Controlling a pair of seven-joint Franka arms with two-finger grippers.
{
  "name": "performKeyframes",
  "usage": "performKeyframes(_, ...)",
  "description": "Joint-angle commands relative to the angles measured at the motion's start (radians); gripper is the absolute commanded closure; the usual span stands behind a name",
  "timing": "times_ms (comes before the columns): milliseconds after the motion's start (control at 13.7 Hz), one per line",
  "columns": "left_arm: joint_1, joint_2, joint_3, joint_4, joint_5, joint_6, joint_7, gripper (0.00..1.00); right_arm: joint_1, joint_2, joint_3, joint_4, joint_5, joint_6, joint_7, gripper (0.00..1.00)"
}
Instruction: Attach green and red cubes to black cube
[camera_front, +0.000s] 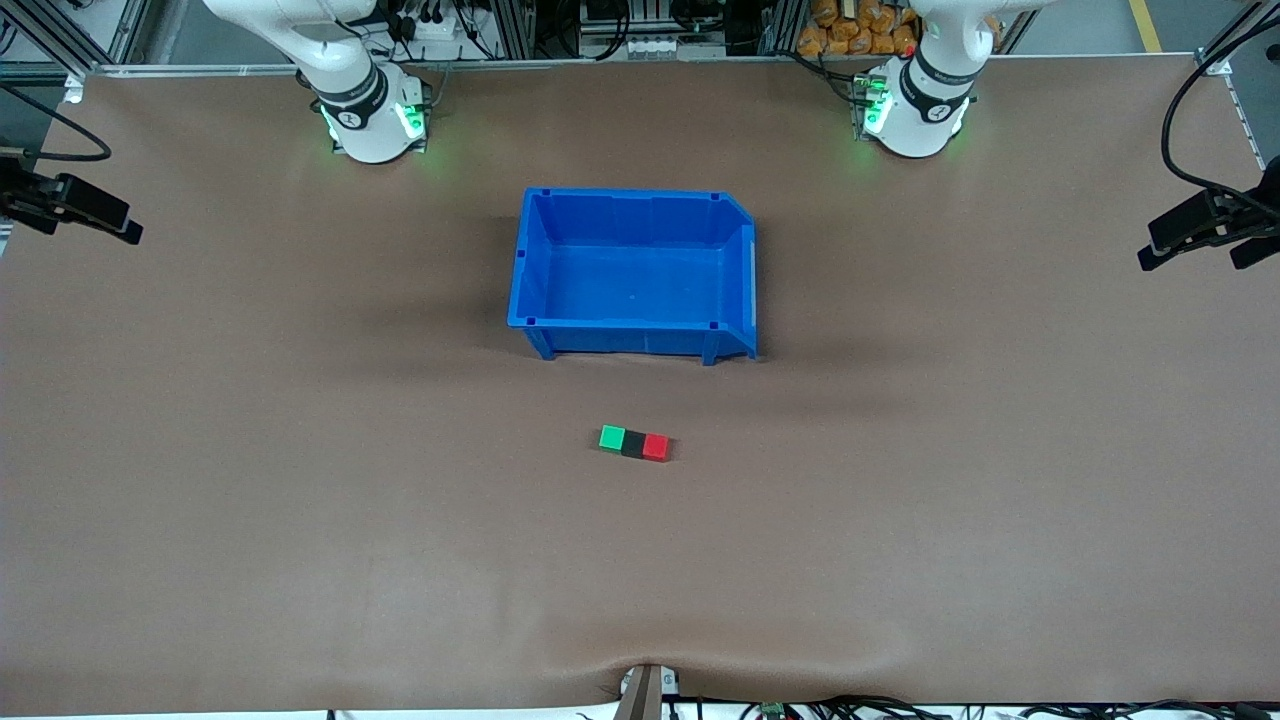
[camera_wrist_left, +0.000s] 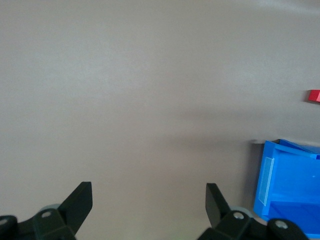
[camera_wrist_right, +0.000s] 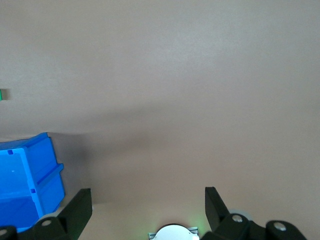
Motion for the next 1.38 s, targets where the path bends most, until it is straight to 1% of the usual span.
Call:
performKeyframes(0,0.004,0.009,-0.008,0.019,0.013,-0.022,0.007,0.0,-0.004,-0.029,0.003,-0.022,0.025,-0.016,0.009,0.0)
performKeyframes(219,0.004,0.009,-0.008,0.021,0.011,-0.027,0.007,0.0,-0.004,-0.029,0.001,-0.021,0.041,-0.016,0.009,0.0)
performKeyframes(947,0.007,0.007,-0.008,0.017,0.011,-0.042,0.009,0.0,-0.002,-0.026,0.004,-0.018,0.041,-0.007,-0.02,0.0)
performKeyframes(1093,0.013,0.007,-0.008,0.016,0.006,-0.077,0.014,0.0,-0.001,-0.024,0.004,-0.018,0.041,-0.007,-0.02,0.0)
performKeyframes(1312,0.013,0.007,-0.008,0.014,0.008,-0.085,0.009,0.0,0.005,-0.023,0.006,-0.018,0.041,-0.007,-0.02,0.0)
